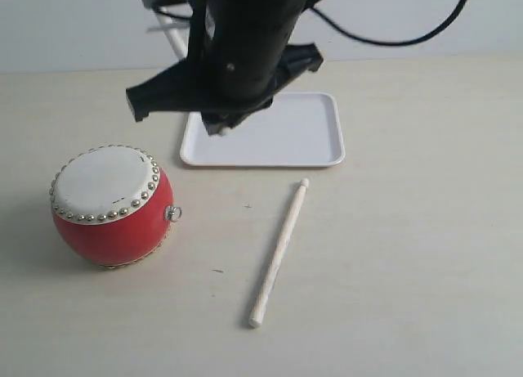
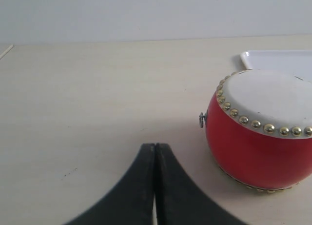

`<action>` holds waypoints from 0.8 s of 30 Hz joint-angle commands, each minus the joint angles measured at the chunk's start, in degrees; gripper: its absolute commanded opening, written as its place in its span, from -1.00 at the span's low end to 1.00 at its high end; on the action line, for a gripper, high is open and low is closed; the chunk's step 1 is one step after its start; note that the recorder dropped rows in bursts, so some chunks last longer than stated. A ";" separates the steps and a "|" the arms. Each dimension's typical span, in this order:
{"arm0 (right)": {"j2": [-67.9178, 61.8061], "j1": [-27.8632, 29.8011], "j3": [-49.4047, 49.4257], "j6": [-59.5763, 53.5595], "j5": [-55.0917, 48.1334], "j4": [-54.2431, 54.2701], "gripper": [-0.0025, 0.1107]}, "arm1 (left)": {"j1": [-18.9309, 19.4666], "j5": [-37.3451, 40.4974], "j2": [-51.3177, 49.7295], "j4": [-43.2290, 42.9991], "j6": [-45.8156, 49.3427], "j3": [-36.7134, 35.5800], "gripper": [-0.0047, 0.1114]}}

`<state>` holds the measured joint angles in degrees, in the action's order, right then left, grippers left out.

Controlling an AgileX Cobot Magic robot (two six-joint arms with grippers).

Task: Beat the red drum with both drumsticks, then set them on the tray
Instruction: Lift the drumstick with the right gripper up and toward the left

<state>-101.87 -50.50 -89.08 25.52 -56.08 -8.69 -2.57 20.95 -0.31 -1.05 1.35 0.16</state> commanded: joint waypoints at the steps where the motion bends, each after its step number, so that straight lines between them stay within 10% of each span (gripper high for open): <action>1: 6.43 3.17 0.06 -12.57 1.11 0.88 -0.96 | -0.38 -0.31 0.31 0.12 -0.02 -0.16 -0.92; 15: 3.57 13.58 0.18 -77.40 4.82 53.86 -0.96 | -0.38 -0.31 0.31 0.12 -0.02 -0.16 -0.92; 24: -4.37 16.19 0.18 -101.69 -5.78 68.53 -0.96 | -0.38 -3.78 0.31 -2.14 1.32 -0.16 -0.92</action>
<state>-104.64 -35.36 -89.08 -69.64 -56.19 55.62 -2.57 20.66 -0.31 -1.97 2.02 0.16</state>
